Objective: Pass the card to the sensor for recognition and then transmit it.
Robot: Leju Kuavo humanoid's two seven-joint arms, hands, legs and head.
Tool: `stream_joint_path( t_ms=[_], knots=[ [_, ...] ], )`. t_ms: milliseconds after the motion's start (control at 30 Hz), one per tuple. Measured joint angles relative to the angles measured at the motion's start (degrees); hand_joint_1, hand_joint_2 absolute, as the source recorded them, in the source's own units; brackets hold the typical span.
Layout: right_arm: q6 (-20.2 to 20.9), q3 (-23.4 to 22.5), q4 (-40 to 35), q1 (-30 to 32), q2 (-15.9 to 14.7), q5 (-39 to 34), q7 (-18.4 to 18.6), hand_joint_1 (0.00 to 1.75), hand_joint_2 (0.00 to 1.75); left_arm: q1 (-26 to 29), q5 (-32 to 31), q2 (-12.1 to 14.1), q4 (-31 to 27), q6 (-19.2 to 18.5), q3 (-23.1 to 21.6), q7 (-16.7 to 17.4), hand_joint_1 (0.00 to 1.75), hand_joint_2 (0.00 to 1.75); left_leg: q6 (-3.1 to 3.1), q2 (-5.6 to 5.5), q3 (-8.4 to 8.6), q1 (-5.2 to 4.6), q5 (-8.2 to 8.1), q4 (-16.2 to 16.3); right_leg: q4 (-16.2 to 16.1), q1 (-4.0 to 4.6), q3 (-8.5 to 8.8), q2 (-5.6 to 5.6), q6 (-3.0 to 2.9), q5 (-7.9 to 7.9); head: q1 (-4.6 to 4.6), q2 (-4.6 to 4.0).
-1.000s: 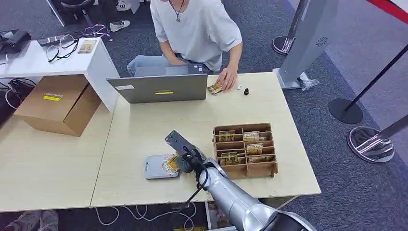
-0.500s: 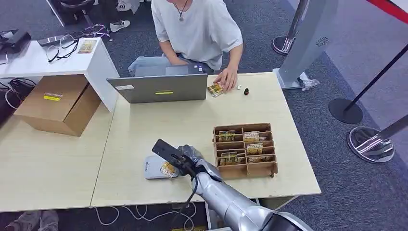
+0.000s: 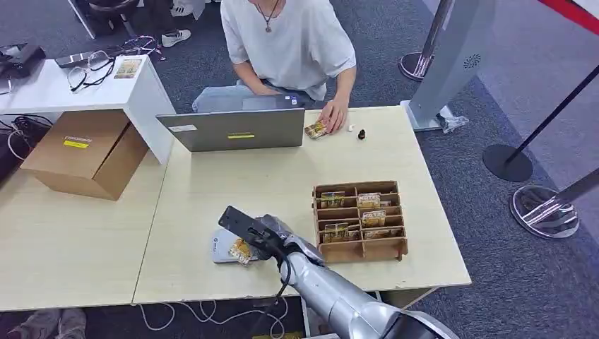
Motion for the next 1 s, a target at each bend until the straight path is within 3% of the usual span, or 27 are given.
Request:
stream_joint_path(
  t_ms=[233,567,700,900,1000],
  knots=[
    [2.6,-0.1,-5.8,0.7,-0.4,-1.6,-4.2,1.75,1.75,0.0,0.4,0.0,0.0,-1.4,0.1,-1.2,0.00,0.00,0.00,0.01,0.01,0.00,0.00,0.0,0.0,0.00,-0.01,0.01,0.00,0.00,0.00,0.00],
    [4.0,-0.1,-19.9,3.4,-3.7,-2.9,-6.8,1.75,1.75,0.0,0.8,0.0,0.0,-2.0,0.1,-1.8,0.00,0.00,0.00,0.00,0.00,-0.01,0.00,0.0,0.0,0.00,-0.01,0.01,0.00,0.00,0.02,0.00],
    [0.1,-0.1,-27.1,4.1,-6.1,0.8,-10.1,1.75,1.75,0.0,0.9,0.0,0.0,-2.6,0.3,-2.6,0.00,0.00,0.00,0.00,0.00,-0.01,0.00,0.0,0.0,0.00,0.00,0.00,0.00,0.00,0.02,0.00],
    [-0.6,-0.1,-33.3,4.1,-8.5,2.0,-10.6,1.75,1.75,0.1,0.9,0.0,0.0,-2.6,0.4,-2.8,0.00,0.00,0.00,0.01,0.01,0.00,0.00,0.0,0.0,0.00,0.00,0.01,0.00,0.00,0.00,0.00],
    [-4.0,-0.2,-34.9,4.0,-9.3,4.7,-12.0,1.75,1.75,0.1,0.9,0.0,0.0,-2.9,0.5,-3.1,0.00,0.00,0.00,0.00,0.01,0.00,0.00,0.0,0.0,0.00,0.00,0.01,0.00,0.00,0.02,0.00]
  ],
)
